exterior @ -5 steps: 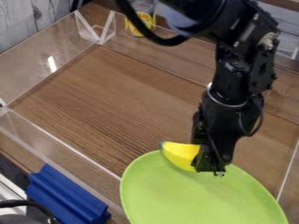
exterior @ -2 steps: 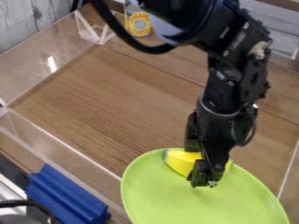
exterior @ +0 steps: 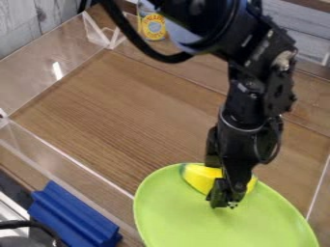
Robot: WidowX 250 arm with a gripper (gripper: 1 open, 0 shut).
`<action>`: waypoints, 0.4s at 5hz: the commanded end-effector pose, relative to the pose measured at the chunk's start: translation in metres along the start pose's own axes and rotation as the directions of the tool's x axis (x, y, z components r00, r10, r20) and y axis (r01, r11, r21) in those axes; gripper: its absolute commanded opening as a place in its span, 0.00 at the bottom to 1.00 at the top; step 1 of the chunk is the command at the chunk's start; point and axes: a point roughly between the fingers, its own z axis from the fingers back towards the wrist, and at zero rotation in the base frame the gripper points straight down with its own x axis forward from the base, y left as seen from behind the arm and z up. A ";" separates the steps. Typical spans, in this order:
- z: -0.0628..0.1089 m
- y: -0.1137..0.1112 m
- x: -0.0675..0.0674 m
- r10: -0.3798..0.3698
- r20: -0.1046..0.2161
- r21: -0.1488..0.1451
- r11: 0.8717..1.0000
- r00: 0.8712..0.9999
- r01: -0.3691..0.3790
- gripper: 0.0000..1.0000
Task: Put the banana in the green plate
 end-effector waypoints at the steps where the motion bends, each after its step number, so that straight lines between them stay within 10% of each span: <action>1: 0.001 0.007 0.003 -0.004 0.025 0.019 1.000 1.000 0.003 1.00; 2: -0.004 0.009 0.003 -0.006 0.026 0.020 1.000 1.000 0.005 1.00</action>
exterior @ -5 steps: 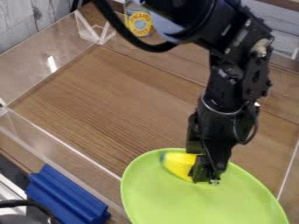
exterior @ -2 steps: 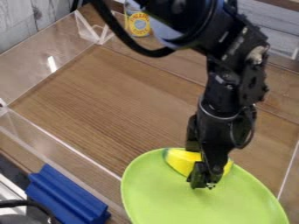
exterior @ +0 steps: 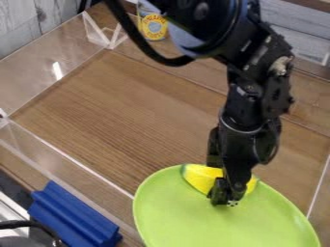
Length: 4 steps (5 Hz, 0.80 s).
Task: Put the banana in the green plate
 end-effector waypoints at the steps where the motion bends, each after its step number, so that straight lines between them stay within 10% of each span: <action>1: 0.002 0.004 0.001 0.003 0.017 0.012 1.000 1.000 -0.004 1.00; 3: -0.003 0.007 0.002 0.010 0.020 0.012 1.000 1.000 -0.010 1.00; 4: -0.006 0.009 0.002 0.016 0.021 0.009 1.000 1.000 -0.016 0.00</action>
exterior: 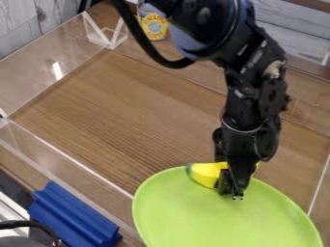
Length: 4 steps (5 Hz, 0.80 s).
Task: Put the banana in the green plate
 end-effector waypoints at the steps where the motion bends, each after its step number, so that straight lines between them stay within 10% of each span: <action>1: 0.012 0.002 -0.001 0.018 0.007 0.000 1.000 1.000 -0.018 0.00; 4: 0.018 -0.011 -0.014 0.033 0.005 -0.019 0.999 0.999 -0.033 0.00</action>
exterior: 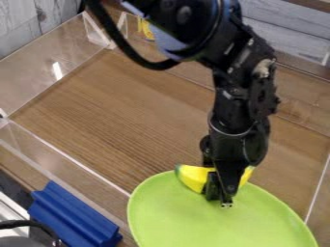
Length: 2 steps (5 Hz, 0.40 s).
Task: Put the banana in the green plate
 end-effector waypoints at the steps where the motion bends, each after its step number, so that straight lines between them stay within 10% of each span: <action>1: 0.010 0.001 0.000 -0.004 0.037 0.020 1.000 0.999 0.003 0.00; 2: 0.008 0.000 -0.002 -0.010 0.040 0.019 1.000 0.999 0.009 0.00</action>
